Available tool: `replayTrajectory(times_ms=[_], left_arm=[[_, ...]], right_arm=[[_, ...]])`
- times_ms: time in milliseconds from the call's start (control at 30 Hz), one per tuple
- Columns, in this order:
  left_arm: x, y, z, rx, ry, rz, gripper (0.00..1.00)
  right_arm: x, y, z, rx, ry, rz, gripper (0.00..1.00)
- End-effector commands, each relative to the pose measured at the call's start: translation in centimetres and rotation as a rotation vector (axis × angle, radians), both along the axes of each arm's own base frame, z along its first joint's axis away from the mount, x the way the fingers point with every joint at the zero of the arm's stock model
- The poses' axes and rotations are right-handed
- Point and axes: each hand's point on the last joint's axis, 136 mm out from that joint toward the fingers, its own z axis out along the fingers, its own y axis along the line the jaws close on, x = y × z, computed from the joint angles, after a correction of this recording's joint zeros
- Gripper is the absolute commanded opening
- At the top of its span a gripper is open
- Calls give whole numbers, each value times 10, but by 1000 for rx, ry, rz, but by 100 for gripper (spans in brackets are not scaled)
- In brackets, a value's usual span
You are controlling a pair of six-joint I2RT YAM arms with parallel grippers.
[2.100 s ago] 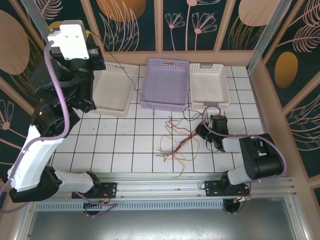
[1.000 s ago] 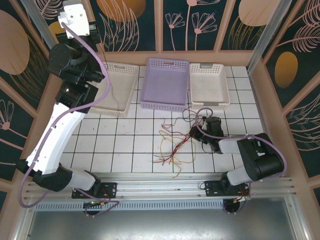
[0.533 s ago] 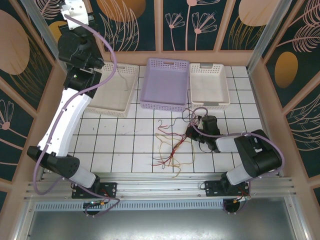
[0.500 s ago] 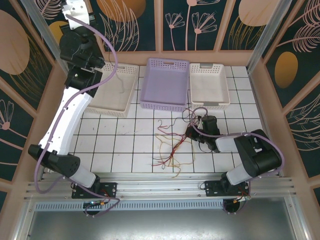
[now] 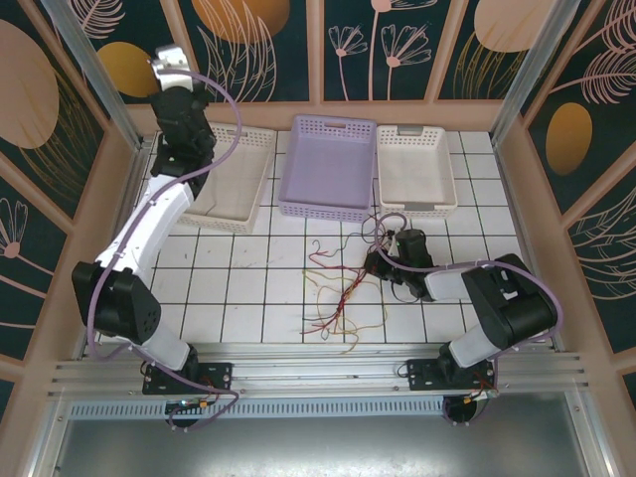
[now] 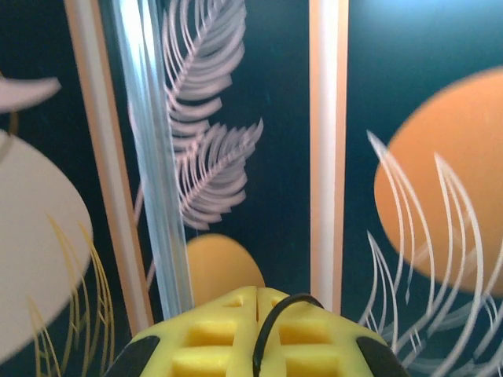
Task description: Untangle the cables
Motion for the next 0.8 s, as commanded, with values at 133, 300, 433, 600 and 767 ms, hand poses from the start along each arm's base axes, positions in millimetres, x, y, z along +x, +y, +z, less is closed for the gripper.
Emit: replayTrajectory(times_ms=[133,300,433,600,767], left_arm=[[-3,-2,-54,-140,24,-47,0],[3,-8,-111,-213,150,-80,0],[12,-18,-169,-288,321,-98,0],[15,-19,-229,-347,463,-52,2],[24,-11,-265,-388,547,-7,3]], right_arm=[[5,12,17,23,-66,53,0],[4,14,19,30,-68,59,0],[3,15,20,41,-67,64,0],[1,17,24,57,-73,74,0],[-1,17,29,64,-85,75,0]])
